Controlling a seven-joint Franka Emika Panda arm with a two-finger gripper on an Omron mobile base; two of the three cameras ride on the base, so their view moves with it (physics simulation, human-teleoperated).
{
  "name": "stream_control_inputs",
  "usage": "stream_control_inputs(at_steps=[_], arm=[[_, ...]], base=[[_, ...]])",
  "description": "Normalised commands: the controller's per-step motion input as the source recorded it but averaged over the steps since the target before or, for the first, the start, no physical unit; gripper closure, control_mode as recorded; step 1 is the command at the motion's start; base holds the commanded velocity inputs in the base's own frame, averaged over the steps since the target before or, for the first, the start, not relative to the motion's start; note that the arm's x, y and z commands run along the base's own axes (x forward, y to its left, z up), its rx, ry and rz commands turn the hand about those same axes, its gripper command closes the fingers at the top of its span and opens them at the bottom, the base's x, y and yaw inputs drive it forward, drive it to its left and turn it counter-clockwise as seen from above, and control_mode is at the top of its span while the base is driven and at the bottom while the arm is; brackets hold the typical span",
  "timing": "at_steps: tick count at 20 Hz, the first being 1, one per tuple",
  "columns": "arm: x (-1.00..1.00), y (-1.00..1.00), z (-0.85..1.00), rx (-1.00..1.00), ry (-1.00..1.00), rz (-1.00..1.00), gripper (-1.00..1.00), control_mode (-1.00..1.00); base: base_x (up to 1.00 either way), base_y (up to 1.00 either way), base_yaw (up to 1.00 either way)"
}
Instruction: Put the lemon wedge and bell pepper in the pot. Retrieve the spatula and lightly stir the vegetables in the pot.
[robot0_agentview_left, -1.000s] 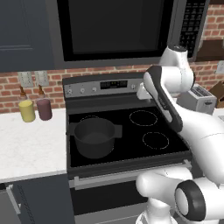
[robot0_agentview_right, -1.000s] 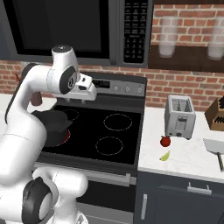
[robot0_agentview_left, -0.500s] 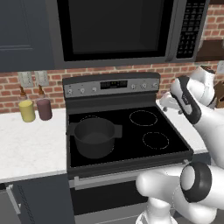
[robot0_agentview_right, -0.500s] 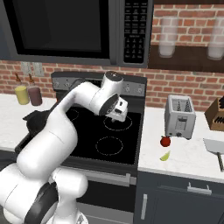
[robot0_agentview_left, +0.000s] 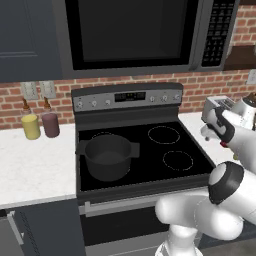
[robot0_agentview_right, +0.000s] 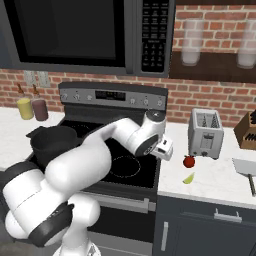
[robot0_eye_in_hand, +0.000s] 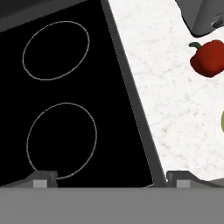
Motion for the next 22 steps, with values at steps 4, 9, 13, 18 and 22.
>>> stream_control_inputs(at_steps=[4, 9, 13, 18, 22], arm=[[0.01, -0.06, -0.41, -0.20, 0.00, -0.02, -1.00, -1.00], [0.00, 0.00, -0.12, -0.11, 0.00, 0.00, -1.00, -1.00], [0.00, 0.00, -0.01, -0.02, 0.00, 0.00, -1.00, -1.00], [0.01, -0.12, 0.00, 0.00, 0.00, 0.00, -1.00, -1.00], [0.20, -0.35, 0.00, 0.00, 0.05, -0.02, -1.00, -1.00]], base=[[0.00, 0.00, 0.00], [0.00, 0.00, 0.00], [0.00, 0.00, 0.00], [0.00, 0.00, 0.00], [0.00, 0.00, 0.00]])
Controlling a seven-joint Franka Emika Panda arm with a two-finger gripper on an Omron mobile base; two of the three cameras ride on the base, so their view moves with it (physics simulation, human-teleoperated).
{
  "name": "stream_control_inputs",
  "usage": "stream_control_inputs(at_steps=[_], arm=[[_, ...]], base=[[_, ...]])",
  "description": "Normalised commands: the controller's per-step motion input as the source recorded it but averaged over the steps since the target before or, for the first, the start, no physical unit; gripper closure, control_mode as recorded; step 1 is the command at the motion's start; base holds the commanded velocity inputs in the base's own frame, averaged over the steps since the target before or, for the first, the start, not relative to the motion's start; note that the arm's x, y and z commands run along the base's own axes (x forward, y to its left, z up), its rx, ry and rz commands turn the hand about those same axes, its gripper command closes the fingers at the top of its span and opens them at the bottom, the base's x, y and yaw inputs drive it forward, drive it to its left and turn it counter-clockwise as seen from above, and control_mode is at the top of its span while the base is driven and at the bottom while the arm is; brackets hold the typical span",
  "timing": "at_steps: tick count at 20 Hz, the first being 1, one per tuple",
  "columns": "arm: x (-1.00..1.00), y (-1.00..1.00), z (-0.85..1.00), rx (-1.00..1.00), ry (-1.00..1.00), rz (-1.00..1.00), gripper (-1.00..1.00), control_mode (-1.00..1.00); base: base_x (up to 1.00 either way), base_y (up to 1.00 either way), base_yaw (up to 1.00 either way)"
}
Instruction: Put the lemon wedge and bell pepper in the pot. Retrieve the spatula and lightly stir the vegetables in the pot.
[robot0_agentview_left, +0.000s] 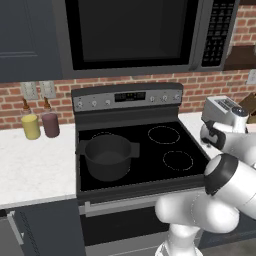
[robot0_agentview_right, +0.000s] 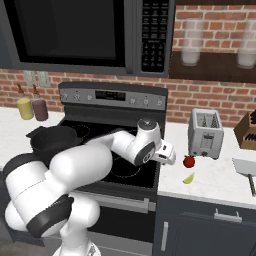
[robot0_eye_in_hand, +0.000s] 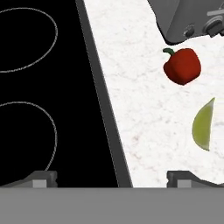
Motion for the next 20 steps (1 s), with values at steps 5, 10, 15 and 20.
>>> stream_control_inputs(at_steps=[5, 10, 15, 20], arm=[[0.22, -0.45, 0.00, 0.00, 0.07, -0.04, -1.00, -1.00], [0.17, -0.44, 0.00, 0.00, 0.07, -0.03, -1.00, -1.00], [0.17, -0.50, -0.06, 0.00, 0.05, -0.02, -1.00, -1.00], [0.11, -0.35, -0.17, 0.00, 0.01, 0.00, -1.00, -1.00]], base=[[0.00, 0.00, 0.00], [0.00, 0.00, 0.00], [0.00, 0.00, 0.00], [0.00, 0.00, 0.00]])
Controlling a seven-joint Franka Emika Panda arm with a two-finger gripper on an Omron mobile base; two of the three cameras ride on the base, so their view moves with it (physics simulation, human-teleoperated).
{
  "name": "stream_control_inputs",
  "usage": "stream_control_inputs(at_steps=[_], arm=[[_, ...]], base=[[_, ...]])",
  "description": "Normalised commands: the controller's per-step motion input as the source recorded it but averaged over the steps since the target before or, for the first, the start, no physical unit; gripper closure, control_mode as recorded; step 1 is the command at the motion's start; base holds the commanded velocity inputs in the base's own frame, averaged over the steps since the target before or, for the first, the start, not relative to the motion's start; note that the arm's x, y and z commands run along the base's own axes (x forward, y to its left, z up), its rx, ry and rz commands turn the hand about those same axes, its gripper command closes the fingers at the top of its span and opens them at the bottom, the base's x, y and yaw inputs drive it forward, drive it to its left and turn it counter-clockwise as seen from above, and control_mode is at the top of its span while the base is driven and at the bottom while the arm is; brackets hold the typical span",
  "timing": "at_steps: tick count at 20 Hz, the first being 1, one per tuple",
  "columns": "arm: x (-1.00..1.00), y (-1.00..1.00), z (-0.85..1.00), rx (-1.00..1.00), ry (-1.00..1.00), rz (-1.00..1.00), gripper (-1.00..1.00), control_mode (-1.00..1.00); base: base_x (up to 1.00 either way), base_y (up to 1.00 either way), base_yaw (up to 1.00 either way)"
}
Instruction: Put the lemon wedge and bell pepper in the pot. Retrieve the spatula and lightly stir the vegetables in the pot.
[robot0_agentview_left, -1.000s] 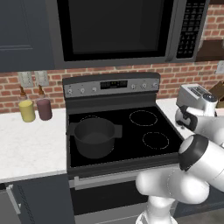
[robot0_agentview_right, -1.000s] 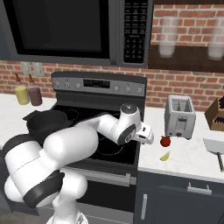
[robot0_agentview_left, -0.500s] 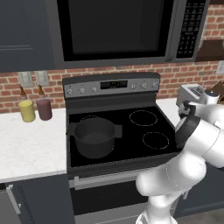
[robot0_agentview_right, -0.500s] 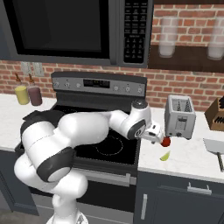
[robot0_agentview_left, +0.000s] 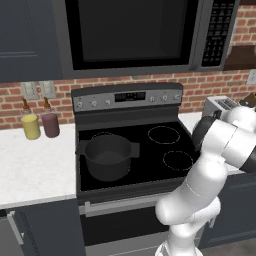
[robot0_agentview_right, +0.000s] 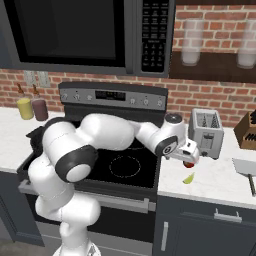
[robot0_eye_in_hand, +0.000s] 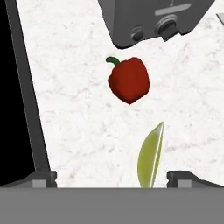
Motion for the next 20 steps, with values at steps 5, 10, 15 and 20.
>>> stream_control_inputs(at_steps=[5, 10, 15, 20], arm=[[0.18, -0.19, -0.20, 0.00, 0.00, 0.00, -1.00, -1.00], [0.24, -0.15, -0.19, 0.00, 0.00, -0.01, -1.00, -1.00], [0.25, -0.19, -0.12, 0.00, 0.00, -0.01, -1.00, -1.00], [0.24, -0.14, -0.15, 0.00, 0.01, -0.01, -1.00, -1.00]], base=[[0.00, 0.00, 0.00], [0.00, 0.00, 0.00], [0.00, 0.00, 0.00], [0.00, 0.00, 0.00]])
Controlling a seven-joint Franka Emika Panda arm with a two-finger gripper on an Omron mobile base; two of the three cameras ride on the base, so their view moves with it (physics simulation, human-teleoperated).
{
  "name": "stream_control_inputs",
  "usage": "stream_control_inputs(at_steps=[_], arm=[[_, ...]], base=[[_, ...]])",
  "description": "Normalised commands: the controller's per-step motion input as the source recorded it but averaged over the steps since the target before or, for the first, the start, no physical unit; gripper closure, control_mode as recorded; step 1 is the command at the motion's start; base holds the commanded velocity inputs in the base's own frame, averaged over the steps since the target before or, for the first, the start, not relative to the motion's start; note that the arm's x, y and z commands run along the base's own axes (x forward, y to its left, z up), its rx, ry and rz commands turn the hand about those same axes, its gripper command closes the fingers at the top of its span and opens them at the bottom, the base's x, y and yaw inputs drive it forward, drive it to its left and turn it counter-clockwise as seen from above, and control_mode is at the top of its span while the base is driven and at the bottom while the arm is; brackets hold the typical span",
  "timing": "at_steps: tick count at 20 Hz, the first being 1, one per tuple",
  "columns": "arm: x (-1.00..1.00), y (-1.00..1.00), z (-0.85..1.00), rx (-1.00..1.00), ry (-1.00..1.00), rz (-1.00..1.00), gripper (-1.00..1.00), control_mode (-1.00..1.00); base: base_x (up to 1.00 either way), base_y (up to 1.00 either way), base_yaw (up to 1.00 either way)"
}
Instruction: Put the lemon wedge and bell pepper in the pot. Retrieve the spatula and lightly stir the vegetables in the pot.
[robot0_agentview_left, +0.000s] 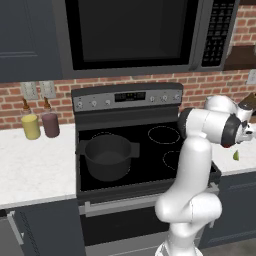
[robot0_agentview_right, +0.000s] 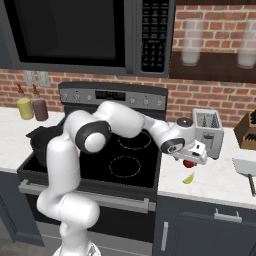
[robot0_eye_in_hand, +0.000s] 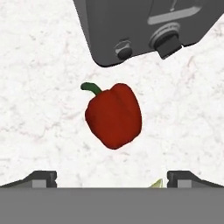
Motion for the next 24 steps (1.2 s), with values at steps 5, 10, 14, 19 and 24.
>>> stream_control_inputs(at_steps=[5, 10, 14, 19, 24], arm=[[0.18, -0.09, -0.17, 0.00, 0.00, 0.00, -1.00, -1.00], [0.17, -0.03, -0.21, 0.00, 0.00, 0.00, -1.00, -1.00], [0.19, -0.04, -0.16, 0.00, 0.00, 0.00, -1.00, -1.00], [0.19, 0.00, -0.15, 0.00, 0.00, 0.00, -1.00, -1.00], [0.12, 0.00, -0.13, 0.00, 0.02, 0.00, 1.00, -1.00]], base=[[0.00, 0.00, 0.00], [0.00, 0.00, 0.00], [0.00, 0.00, 0.00], [0.00, 0.00, 0.00], [0.00, 0.00, 0.00]])
